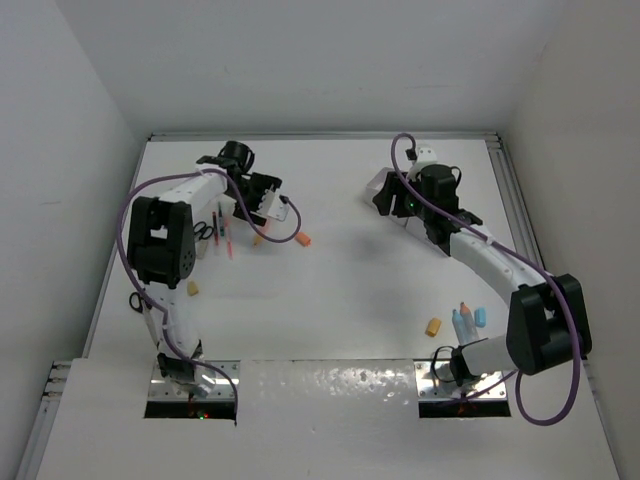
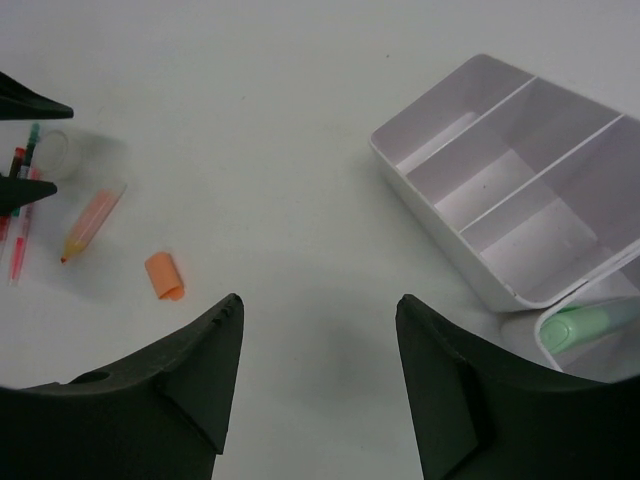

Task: Sort the stationery into containers
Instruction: Pick up the pen from the center of the board.

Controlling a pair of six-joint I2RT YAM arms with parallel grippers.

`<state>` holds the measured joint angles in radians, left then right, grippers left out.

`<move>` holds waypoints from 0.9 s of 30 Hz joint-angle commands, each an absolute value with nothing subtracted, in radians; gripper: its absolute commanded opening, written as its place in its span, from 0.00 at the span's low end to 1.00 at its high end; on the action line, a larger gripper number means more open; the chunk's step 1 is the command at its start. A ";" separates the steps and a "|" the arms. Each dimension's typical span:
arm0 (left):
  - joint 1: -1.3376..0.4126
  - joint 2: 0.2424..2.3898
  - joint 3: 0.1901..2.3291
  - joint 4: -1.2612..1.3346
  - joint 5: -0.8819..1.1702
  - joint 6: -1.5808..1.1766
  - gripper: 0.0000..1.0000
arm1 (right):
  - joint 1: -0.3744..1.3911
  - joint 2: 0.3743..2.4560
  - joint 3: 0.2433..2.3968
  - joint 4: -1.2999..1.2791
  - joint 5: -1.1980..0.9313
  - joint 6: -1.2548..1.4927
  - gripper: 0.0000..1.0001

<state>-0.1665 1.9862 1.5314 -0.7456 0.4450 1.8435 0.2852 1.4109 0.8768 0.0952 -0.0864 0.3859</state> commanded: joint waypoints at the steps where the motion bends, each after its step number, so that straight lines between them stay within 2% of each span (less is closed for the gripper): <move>1: -0.172 2.020 1.523 -0.838 0.466 2.180 0.75 | 0.291 1.373 0.865 0.115 -0.098 0.402 0.62; 9: -0.184 2.072 1.539 -0.859 0.433 2.312 0.76 | 0.293 1.368 0.859 0.089 -0.095 0.419 0.63; 18: -0.216 2.086 1.482 -0.841 0.425 2.306 0.77 | 0.293 1.379 0.856 0.075 -0.097 0.437 0.63; 23: -0.229 2.089 1.476 -0.819 0.446 2.257 0.72 | 0.295 1.378 0.857 0.066 -0.094 0.436 0.63; 27: -0.241 2.094 1.473 -0.830 0.440 2.220 0.62 | 0.295 1.379 0.859 0.064 -0.094 0.437 0.63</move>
